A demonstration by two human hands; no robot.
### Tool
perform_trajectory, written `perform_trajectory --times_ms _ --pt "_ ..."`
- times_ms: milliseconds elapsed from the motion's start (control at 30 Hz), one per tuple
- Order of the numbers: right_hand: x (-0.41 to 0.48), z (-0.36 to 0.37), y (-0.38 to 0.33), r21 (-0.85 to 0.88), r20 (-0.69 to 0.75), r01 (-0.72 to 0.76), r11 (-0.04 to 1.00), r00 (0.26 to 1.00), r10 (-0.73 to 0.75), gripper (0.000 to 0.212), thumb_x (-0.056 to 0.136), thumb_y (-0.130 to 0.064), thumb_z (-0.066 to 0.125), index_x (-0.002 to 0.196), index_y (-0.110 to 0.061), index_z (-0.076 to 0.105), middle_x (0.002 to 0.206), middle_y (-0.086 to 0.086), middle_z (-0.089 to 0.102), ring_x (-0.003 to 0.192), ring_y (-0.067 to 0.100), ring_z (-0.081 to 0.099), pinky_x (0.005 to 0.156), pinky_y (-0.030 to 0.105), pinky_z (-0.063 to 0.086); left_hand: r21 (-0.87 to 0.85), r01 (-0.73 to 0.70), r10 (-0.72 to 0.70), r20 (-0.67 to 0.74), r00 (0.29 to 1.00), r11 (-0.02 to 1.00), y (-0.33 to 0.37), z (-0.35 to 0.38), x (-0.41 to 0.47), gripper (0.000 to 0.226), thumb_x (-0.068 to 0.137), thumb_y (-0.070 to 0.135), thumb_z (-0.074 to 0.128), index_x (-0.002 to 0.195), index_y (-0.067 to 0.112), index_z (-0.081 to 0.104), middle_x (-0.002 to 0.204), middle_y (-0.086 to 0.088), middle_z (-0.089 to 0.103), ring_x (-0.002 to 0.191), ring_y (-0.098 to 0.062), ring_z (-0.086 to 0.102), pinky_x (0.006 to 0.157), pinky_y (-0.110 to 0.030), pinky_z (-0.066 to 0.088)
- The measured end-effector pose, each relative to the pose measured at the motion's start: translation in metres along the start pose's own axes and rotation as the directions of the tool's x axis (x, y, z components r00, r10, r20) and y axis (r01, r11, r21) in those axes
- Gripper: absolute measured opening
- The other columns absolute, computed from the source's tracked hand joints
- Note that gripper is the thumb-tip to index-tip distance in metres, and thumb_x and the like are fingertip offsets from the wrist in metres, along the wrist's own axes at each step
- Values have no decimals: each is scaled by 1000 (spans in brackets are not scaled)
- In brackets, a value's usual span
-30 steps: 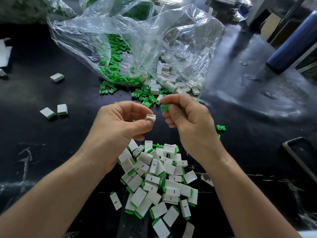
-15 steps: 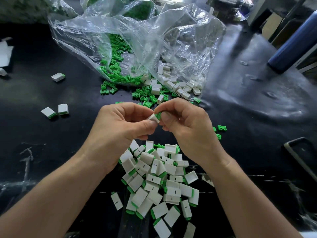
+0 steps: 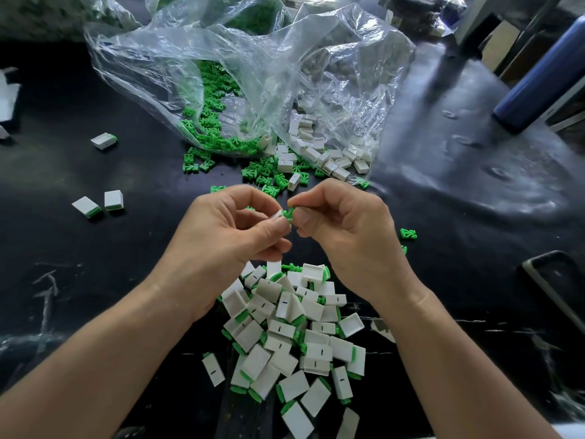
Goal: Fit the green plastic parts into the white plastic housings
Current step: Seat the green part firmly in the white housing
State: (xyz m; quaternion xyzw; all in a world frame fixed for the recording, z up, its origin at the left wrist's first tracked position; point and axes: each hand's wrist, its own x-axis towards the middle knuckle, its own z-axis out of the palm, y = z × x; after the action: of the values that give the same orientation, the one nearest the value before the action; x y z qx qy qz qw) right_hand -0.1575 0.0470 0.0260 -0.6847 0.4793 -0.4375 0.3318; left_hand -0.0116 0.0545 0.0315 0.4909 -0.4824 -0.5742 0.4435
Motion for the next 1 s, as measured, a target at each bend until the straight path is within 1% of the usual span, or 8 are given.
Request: perform_trajectory --times_ms 167,233,367,633,700,833,900,1000 --pt "0 1 -1 10 -13 -2 1000 1000 2 30 83 -2 63 74 -29 58 70 -5 61 69 21 60 68 42 53 50 -25 23 41 999 998 0 2 0 14 72 20 61 74 7 67 58 -5 66 47 -13 61 44 -19 49" --pt "0 -1 -1 2 1 10 1000 1000 -10 24 82 -1 63 75 -24 60 69 -5 60 67 20 59 67 39 53 115 -86 81 44 996 990 0 0 -2 16 69 25 61 72 12 69 56 -4 64 45 -12 58 42 -20 47" --pt "-1 -3 -1 -32 48 37 999 998 -35 5 79 0 65 79 -4 66 68 -12 58 63 5 55 63 26 51 295 -181 161 89 983 938 -3 -4 -3 18 84 12 61 67 13 68 54 -5 61 43 -11 56 41 -20 46" --pt "-1 -5 -1 -117 136 96 989 987 -80 3 78 0 64 79 -2 67 70 -1 62 59 1 51 55 17 44 507 -262 223 137 965 821 -5 -5 -6 13 84 14 62 74 10 71 57 2 62 41 -4 57 41 -18 47" --pt "-2 -5 -2 -130 139 118 984 985 -100 5 77 -2 63 79 -2 67 69 -3 61 57 -2 49 55 12 41 487 -259 215 144 966 834 -4 -4 -6 14 83 14 63 74 8 71 55 1 61 40 -5 57 40 -18 45" --pt "-1 -4 -2 -53 36 82 995 996 -80 7 78 -4 66 84 -4 70 69 -13 60 61 0 55 61 18 48 195 -178 163 94 982 965 1 -1 -5 18 71 23 62 73 7 69 56 -5 64 42 -13 58 38 -20 45" --pt "-1 -3 -5 34 -4 38 999 999 -38 9 79 -4 66 85 -9 71 70 -10 63 63 2 58 64 20 50 95 -161 155 62 986 982 3 1 -5 18 67 24 60 74 10 69 61 -6 67 45 -14 60 40 -20 46" --pt "-1 -4 -12 234 40 -71 970 997 63 2 80 -15 66 82 -15 68 70 -5 66 63 2 59 62 16 47 105 -196 192 47 980 975 4 0 -4 16 64 27 64 76 20 72 63 0 68 50 -8 59 44 -16 45"
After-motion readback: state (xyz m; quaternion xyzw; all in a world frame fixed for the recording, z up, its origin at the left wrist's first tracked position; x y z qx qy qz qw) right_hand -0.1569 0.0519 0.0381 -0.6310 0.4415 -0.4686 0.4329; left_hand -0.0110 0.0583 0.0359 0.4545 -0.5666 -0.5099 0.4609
